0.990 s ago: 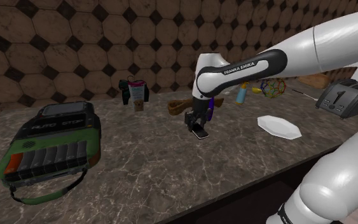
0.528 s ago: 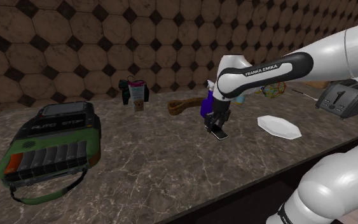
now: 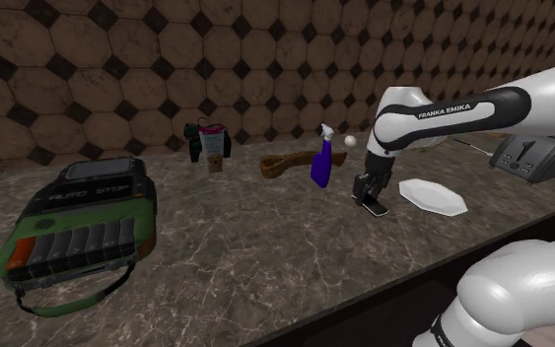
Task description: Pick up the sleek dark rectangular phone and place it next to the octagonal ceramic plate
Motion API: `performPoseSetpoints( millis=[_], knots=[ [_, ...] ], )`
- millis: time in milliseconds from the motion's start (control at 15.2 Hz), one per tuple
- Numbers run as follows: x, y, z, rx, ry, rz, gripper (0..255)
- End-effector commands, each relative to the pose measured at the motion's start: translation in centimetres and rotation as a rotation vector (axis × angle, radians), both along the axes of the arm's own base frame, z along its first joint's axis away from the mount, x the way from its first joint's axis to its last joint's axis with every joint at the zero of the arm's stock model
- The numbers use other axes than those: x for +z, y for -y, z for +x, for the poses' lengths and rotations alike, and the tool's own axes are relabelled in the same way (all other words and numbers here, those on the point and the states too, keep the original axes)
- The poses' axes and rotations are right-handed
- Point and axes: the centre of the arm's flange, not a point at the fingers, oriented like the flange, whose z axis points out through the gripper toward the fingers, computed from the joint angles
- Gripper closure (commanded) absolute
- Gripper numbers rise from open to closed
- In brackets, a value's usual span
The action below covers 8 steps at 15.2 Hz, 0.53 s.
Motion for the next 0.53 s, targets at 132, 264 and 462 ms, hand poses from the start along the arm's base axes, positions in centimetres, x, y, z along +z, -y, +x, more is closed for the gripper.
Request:
performPoseSetpoints(
  millis=[132, 264, 462],
  knots=[
    [-0.4, 4.1, -3.4, 0.002, 0.000, 0.000, 255],
    [-0.3, 6.2, -5.0, 0.002, 0.000, 0.000, 255],
    [-0.3, 9.4, -7.4, 0.002, 0.000, 0.000, 255]
  ],
)
